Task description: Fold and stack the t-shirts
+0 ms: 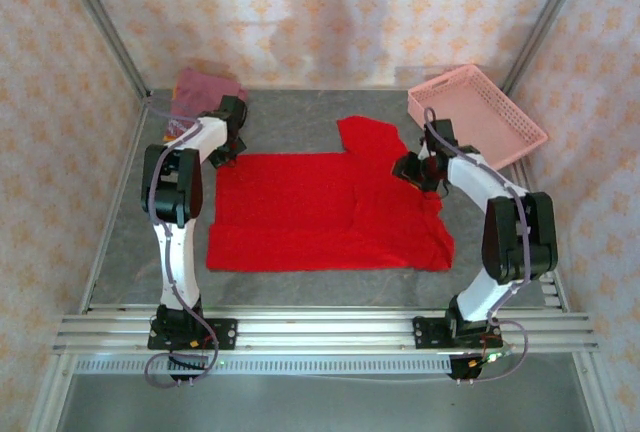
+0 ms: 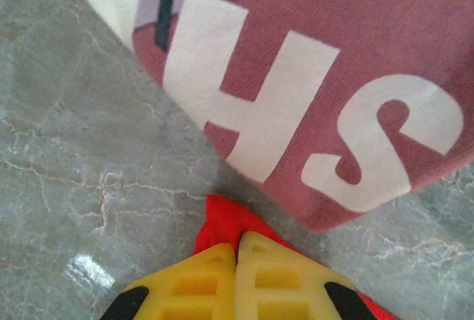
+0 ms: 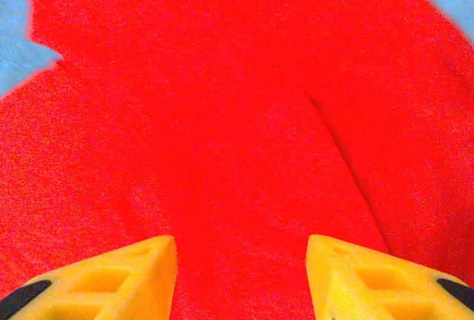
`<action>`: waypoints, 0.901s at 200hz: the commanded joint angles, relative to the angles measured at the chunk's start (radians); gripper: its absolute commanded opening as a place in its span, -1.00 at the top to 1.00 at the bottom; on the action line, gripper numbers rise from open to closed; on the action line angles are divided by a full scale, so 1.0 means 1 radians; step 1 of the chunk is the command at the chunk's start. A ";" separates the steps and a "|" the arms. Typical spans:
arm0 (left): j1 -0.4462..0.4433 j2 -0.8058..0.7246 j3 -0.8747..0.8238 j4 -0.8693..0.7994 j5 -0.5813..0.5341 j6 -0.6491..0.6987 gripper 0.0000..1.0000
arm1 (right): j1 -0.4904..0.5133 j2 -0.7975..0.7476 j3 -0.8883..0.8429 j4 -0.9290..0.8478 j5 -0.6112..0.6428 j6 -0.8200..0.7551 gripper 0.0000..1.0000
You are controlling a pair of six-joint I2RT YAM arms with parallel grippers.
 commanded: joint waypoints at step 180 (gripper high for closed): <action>0.010 -0.016 -0.019 0.018 0.070 0.039 1.00 | 0.098 1.002 1.314 -0.401 0.316 -0.260 -0.03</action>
